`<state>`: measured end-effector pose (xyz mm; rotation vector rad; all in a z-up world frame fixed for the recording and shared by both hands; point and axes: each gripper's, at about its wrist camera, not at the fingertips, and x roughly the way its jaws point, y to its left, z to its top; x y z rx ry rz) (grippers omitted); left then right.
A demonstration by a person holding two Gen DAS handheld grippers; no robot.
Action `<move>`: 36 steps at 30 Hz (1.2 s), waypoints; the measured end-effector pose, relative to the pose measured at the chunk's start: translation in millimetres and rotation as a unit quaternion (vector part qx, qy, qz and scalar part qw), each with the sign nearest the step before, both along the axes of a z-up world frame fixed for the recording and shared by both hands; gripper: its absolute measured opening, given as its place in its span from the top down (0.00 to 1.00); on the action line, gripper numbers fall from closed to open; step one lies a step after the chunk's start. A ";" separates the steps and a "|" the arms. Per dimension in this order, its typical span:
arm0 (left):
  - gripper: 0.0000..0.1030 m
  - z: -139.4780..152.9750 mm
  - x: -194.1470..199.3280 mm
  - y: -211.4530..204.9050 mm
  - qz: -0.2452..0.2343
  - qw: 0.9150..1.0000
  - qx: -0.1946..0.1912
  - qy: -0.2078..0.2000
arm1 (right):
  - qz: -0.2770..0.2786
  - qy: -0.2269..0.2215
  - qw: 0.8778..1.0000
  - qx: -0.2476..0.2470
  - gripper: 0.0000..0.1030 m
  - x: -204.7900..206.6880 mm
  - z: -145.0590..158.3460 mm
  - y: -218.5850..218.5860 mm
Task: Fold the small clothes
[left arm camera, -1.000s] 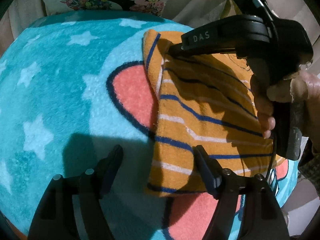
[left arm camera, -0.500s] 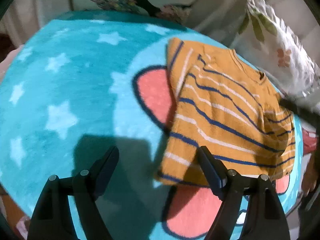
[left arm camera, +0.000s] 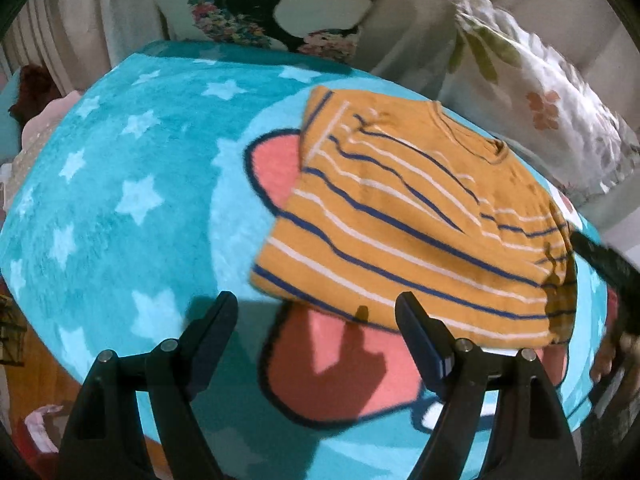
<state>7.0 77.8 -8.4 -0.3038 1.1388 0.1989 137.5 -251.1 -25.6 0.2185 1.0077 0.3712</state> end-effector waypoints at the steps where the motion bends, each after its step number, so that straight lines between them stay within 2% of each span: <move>1: 0.22 0.9 -0.9 -5.1 -0.001 1.000 0.003 0.000 | 0.009 0.004 1.000 0.009 0.59 7.1 -3.9 4.4; 3: 0.22 2.8 -3.9 -11.0 -0.001 1.000 0.007 0.001 | 0.022 0.018 1.000 0.005 0.59 25.6 -20.1 13.0; 5: 0.22 4.4 -7.4 -15.5 0.002 1.000 0.009 0.004 | 0.015 0.061 0.998 -0.016 0.59 47.7 -49.9 15.3; 7: 0.22 6.7 -10.7 -17.4 0.007 1.000 0.011 0.002 | 0.005 0.044 0.999 0.006 0.59 51.5 -48.5 8.5; 9: 0.22 8.2 -14.8 -18.1 0.014 1.000 0.014 0.001 | -0.003 0.055 0.998 0.033 0.58 50.9 -40.0 -2.5; 10: 0.22 7.9 -15.6 -17.5 0.016 1.000 0.014 0.002 | -0.013 0.038 0.997 0.058 0.56 44.7 -29.9 -14.7; 12: 0.22 6.4 -17.1 -18.0 0.021 1.000 0.009 0.004 | -0.032 0.019 0.995 0.092 0.45 32.1 -17.1 -42.3; 17: 0.22 4.8 -11.7 -36.1 -0.001 1.000 -0.001 0.003 | -0.094 0.036 0.987 0.129 0.43 -0.1 -24.1 -118.9; 20: 0.22 3.7 -4.9 -62.6 -0.041 0.999 -0.004 0.002 | -0.115 0.057 0.981 0.143 0.43 -17.6 -40.5 -148.0; 23: 0.22 -1.3 -1.6 -92.9 -0.080 0.997 -0.001 0.002 | -0.122 0.072 0.973 0.183 0.43 -34.6 -53.0 -166.5; 29: 0.22 -11.6 -4.0 -121.1 -0.110 0.994 -0.004 0.020 | -0.086 0.097 0.962 0.240 0.34 -33.7 -70.4 -154.4; 34: 0.22 -12.5 -16.1 -109.6 -0.089 0.996 0.008 0.030 | -0.068 0.116 0.956 0.259 0.32 -20.9 -86.4 -126.6; 36: 0.22 -14.3 -21.8 -97.5 -0.075 0.997 0.009 0.035 | -0.063 0.106 0.958 0.257 0.31 -17.5 -87.4 -115.2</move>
